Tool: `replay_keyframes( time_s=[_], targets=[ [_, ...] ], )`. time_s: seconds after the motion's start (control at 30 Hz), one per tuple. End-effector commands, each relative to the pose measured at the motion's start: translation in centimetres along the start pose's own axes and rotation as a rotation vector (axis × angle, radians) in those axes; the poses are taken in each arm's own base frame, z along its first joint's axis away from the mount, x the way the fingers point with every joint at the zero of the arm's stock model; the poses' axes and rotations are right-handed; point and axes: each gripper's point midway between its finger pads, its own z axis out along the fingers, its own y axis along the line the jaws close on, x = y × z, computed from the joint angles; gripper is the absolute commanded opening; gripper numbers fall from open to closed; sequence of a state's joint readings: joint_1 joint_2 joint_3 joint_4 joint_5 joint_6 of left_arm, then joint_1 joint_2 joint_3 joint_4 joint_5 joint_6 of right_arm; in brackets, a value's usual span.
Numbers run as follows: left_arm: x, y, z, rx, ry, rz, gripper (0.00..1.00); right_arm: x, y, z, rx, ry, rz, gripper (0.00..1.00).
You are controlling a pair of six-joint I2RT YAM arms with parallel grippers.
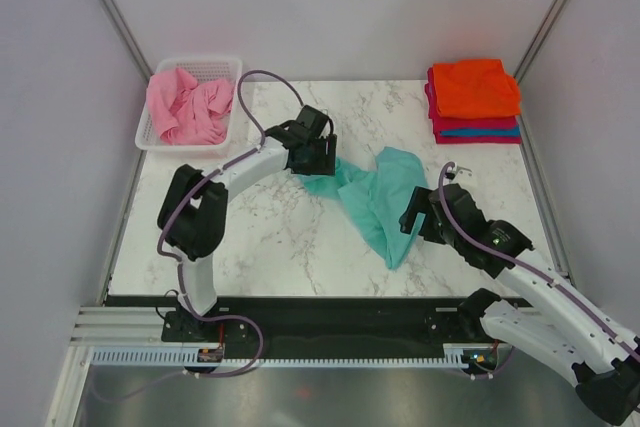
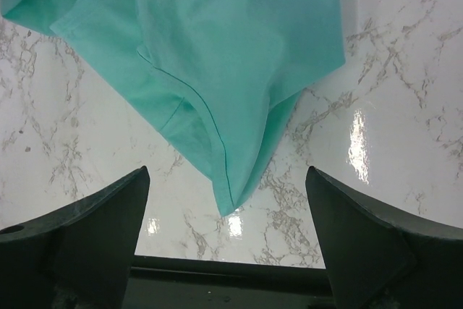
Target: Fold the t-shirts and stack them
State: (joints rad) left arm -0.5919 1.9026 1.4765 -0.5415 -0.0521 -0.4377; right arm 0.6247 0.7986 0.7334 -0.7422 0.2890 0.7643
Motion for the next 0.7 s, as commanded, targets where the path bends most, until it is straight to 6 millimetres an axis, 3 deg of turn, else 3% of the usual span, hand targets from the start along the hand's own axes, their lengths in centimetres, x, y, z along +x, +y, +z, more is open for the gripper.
replay_keyframes(
  time_s=[0.0, 0.13, 0.37, 0.57, 0.6, 0.67],
  targets=[
    [-2.7, -1.9, -0.6, -0.002, -0.085, 0.057, 0.72, -0.7, 0.3, 0.3, -0.004, -0.03, -0.021, 0.97],
    [-2.5, -2.8, -0.1, -0.047, -0.101, 0.117, 0.72, -0.5, 0.2, 0.7, 0.002, -0.025, -0.031, 0.98],
    [-2.1, -1.3, 1.3, -0.189, -0.092, 0.165, 0.68, 0.0, -0.1, 1.0, 0.006, -0.017, -0.041, 0.98],
    [-2.0, -0.3, 2.3, -0.288, -0.089, 0.192, 0.43, 0.2, -0.5, 1.2, 0.019, -0.019, -0.048, 0.98],
    [-2.2, -0.1, 2.3, -0.303, -0.093, 0.195, 0.29, 0.2, -0.6, 1.2, 0.019, -0.019, -0.048, 0.98],
    [-2.5, 0.2, 2.1, -0.322, -0.098, 0.199, 0.11, 0.2, -0.6, 1.2, 0.022, -0.018, -0.051, 0.98]
  ],
)
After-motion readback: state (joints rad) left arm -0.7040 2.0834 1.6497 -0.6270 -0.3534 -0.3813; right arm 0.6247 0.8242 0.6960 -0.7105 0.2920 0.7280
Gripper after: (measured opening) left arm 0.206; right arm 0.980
